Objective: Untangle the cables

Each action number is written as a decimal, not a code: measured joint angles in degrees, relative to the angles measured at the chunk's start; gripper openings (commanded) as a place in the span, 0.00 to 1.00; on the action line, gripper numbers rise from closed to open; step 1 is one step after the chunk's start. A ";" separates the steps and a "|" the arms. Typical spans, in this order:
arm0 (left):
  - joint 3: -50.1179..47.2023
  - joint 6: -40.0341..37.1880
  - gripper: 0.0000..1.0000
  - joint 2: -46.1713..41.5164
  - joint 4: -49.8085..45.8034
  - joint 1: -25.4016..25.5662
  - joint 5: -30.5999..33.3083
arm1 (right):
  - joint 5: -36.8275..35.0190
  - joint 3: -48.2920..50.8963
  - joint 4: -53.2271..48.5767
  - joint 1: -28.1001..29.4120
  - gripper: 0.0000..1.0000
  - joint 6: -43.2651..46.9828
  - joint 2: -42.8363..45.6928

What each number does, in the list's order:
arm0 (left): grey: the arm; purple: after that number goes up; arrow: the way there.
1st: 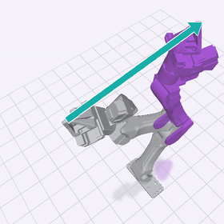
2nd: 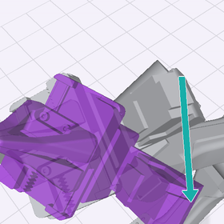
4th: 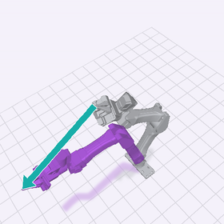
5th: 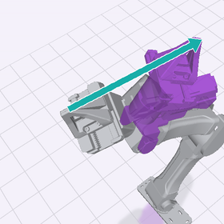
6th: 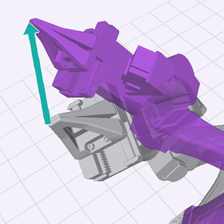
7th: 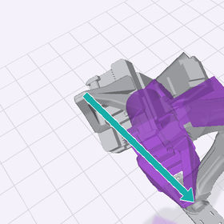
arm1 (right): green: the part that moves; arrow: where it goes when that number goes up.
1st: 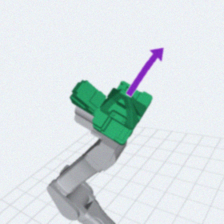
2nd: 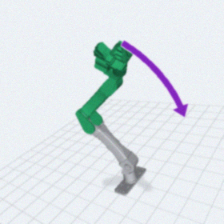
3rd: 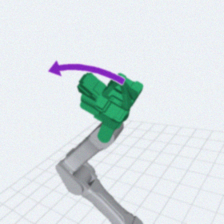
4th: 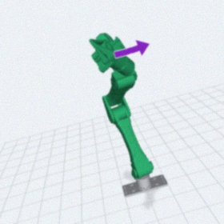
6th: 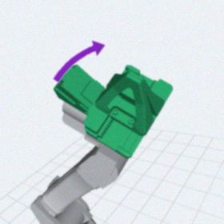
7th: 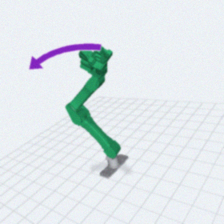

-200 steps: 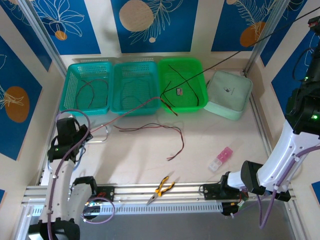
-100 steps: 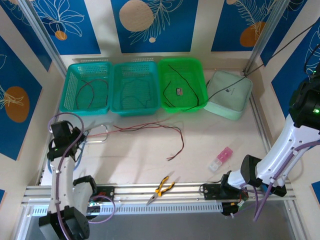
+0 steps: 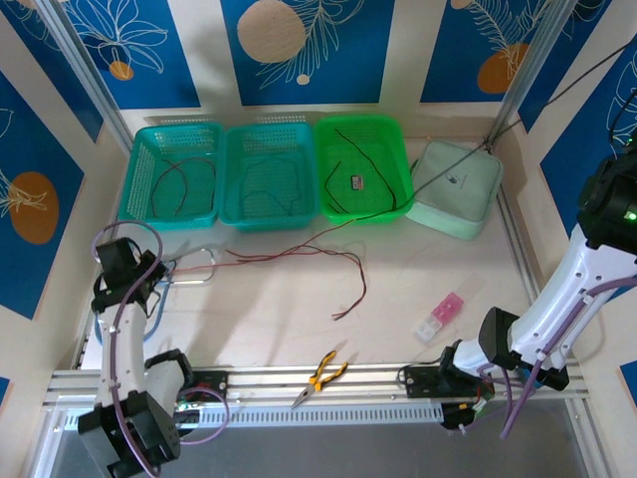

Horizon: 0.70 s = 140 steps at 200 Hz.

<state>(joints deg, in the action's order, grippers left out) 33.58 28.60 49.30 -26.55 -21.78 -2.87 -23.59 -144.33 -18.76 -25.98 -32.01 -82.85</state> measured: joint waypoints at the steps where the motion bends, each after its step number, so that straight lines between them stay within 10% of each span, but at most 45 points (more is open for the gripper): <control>1: 0.00 0.00 0.00 0.04 0.00 -0.02 0.02 | 0.00 0.00 0.02 0.00 0.00 0.00 0.00; 140: -0.85 -3.08 0.00 10.38 7.34 -14.67 -2.14 | -0.87 -6.32 1.57 -7.93 0.00 -2.60 -2.78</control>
<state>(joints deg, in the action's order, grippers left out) 32.73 25.52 59.68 -19.20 -36.45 -5.02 -24.47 -150.65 -17.19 -33.91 -34.61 -85.62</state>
